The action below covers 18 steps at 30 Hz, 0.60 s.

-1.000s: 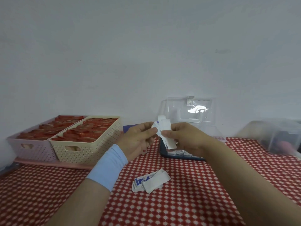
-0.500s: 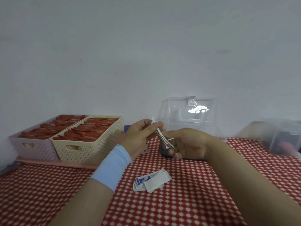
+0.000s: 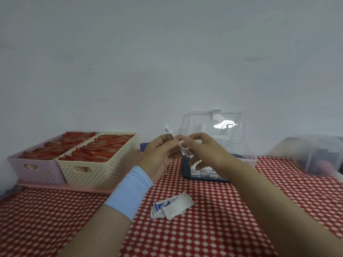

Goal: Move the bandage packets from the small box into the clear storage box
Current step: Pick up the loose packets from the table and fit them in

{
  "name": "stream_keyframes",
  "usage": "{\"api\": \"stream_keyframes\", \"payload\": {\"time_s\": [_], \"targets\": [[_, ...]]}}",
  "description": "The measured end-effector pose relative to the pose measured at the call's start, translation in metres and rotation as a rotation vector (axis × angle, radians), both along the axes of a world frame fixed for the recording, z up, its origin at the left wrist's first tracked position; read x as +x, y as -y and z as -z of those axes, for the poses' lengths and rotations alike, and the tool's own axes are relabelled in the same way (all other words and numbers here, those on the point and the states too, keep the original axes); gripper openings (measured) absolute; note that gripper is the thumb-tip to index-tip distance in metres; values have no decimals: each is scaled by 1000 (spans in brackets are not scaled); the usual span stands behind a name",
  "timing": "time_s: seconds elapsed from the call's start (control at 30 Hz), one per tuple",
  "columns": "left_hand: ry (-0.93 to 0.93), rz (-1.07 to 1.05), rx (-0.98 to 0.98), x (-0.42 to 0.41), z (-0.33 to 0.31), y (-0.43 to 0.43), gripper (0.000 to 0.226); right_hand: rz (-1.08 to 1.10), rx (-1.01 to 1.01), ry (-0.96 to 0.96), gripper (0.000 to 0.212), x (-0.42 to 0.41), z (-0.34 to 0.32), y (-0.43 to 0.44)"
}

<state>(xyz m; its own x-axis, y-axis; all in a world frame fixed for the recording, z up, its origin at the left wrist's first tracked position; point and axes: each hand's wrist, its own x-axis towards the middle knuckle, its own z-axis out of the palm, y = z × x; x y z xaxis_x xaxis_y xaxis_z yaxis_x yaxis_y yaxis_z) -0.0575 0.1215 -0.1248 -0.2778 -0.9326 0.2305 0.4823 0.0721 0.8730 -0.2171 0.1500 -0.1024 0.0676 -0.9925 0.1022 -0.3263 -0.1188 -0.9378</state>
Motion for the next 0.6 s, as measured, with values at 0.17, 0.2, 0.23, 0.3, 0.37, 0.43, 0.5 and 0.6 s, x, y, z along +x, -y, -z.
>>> {"api": "stream_keyframes", "payload": {"time_s": [0.17,0.2,0.23,0.3,0.37,0.43,0.5,0.6], "targets": [[33,197,81,12,-2,-4,31,-192,-389,-362,48,-12,-7,-7],[58,245,87,12,-2,-6,30,-214,-419,-496,56,-11,-7,-7],[78,279,88,12,-1,-6,28,-219,-450,-585,60,-10,-5,-6],[107,305,99,11,2,-5,26,-213,-508,-632,58,-4,-2,-8],[128,311,121,11,4,-4,29,-196,-538,-605,52,-1,-1,-10],[109,335,126,12,7,-3,29,-196,-538,-535,48,-1,-1,-11],[57,330,121,11,9,-5,24,-198,-528,-494,48,2,-2,-13],[40,273,133,9,9,-4,27,-212,-447,-444,63,5,-3,-14]]}}
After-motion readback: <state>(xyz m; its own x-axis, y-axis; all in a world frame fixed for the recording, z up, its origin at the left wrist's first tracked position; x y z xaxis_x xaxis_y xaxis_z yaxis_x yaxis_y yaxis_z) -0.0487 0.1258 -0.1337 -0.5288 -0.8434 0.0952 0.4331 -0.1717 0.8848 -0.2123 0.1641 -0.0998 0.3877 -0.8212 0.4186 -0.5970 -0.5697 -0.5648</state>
